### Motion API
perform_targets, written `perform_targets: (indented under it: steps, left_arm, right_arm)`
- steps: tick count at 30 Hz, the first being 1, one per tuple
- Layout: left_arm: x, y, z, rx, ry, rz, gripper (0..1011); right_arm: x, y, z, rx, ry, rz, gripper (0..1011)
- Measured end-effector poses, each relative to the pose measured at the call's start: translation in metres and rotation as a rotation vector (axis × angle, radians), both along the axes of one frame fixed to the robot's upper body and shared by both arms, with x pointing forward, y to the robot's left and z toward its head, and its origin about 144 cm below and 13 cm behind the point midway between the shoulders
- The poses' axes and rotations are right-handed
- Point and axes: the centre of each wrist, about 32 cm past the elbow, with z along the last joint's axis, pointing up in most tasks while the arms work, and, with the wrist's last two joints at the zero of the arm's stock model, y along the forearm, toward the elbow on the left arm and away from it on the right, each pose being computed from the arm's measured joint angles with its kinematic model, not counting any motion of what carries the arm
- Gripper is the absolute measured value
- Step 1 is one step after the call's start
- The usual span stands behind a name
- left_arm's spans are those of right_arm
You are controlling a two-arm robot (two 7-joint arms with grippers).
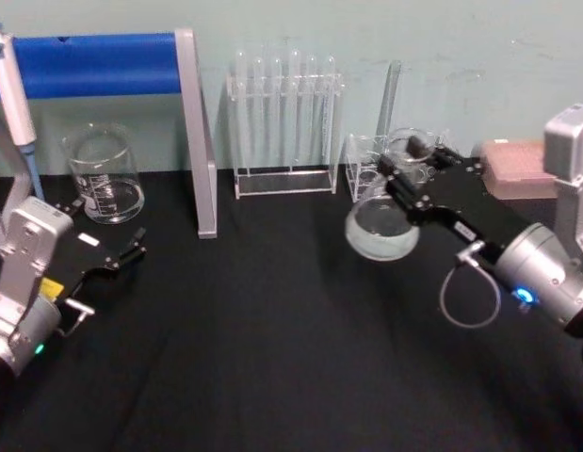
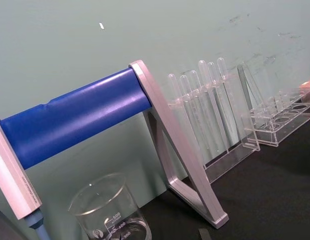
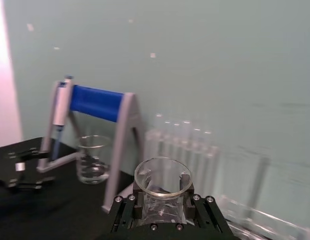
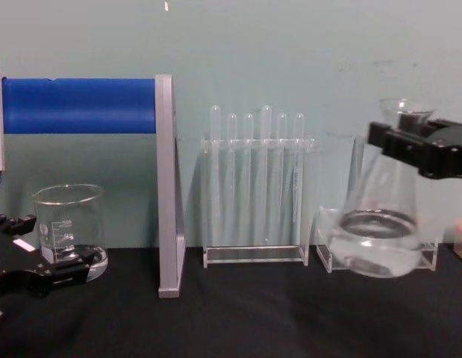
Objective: Grasp the erlenmeyer flask with one hand, shake it three times, then place it back.
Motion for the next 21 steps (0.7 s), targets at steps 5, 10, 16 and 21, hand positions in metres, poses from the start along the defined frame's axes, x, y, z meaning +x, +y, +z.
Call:
perform_targets:
  steps: [5,10,16,21]
  left_arm:
    - [0.000,0.000,0.000,0.000,0.000,0.000,1001]
    - [0.000,0.000,0.000,0.000,0.000,0.000,1001]
    - [0.000,0.000,0.000,0.000,0.000,0.000,1001]
    - [0.000,0.000,0.000,0.000,0.000,0.000,1001]
  right_arm:
    - [0.004,0.016,0.000,-0.011,-0.005,0.113,449]
    - [0.006,0.036,0.000,-0.025,-0.011,0.253,449]
    - [0.008,0.054,0.000,-0.036,-0.012,0.373,449]
    - [0.010,0.063,0.000,-0.039,-0.012,0.422,449]
